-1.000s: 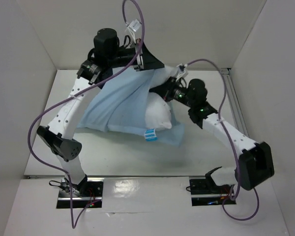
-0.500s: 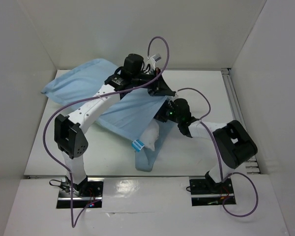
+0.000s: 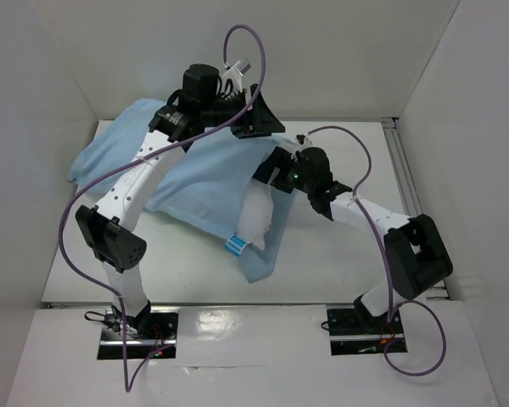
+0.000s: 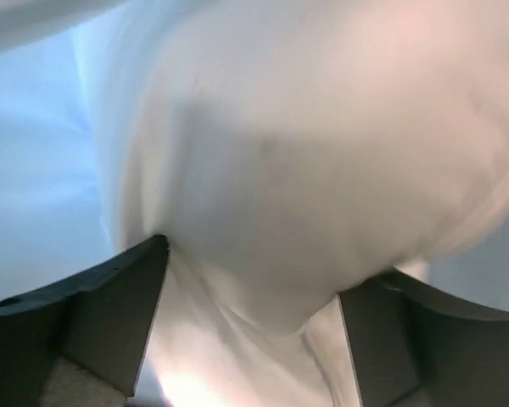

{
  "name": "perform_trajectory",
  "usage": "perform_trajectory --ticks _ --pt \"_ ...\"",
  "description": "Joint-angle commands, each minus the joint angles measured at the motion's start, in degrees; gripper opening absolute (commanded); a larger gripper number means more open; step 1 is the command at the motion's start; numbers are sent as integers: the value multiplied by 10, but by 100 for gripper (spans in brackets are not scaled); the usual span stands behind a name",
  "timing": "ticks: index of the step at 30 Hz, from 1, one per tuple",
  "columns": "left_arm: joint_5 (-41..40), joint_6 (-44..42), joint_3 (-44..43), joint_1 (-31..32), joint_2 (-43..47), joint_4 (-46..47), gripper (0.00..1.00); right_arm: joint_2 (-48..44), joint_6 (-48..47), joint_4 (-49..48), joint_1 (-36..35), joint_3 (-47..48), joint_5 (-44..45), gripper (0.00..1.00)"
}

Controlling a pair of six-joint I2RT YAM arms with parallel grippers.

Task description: Put the pillow into the pillowcase

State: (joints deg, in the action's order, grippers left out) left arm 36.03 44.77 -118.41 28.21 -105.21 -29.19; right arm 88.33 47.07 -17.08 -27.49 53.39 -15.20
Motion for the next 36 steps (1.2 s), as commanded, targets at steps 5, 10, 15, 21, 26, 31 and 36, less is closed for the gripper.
perform_trajectory --ticks 5,10,15,21,26,31,36 --pt "-91 -122 -89 8 17 -138 68 -126 -107 298 44 37 26 94" --pt "-205 -184 -89 55 11 -211 62 -193 -86 440 65 13 167 94" --pt "-412 -229 -60 155 -32 -277 70 -262 -58 475 96 -42 224 94" --pt "-618 -224 -19 263 -81 -284 79 -287 -51 509 134 -53 232 95" --pt "-774 -190 -38 298 -154 -330 83 -294 -78 543 142 -64 199 96" --pt "-862 -193 -10 298 -197 -302 85 -319 -79 548 147 -78 199 97" --pt "-939 -174 -38 285 -258 -315 81 -331 -60 521 147 -115 158 97"
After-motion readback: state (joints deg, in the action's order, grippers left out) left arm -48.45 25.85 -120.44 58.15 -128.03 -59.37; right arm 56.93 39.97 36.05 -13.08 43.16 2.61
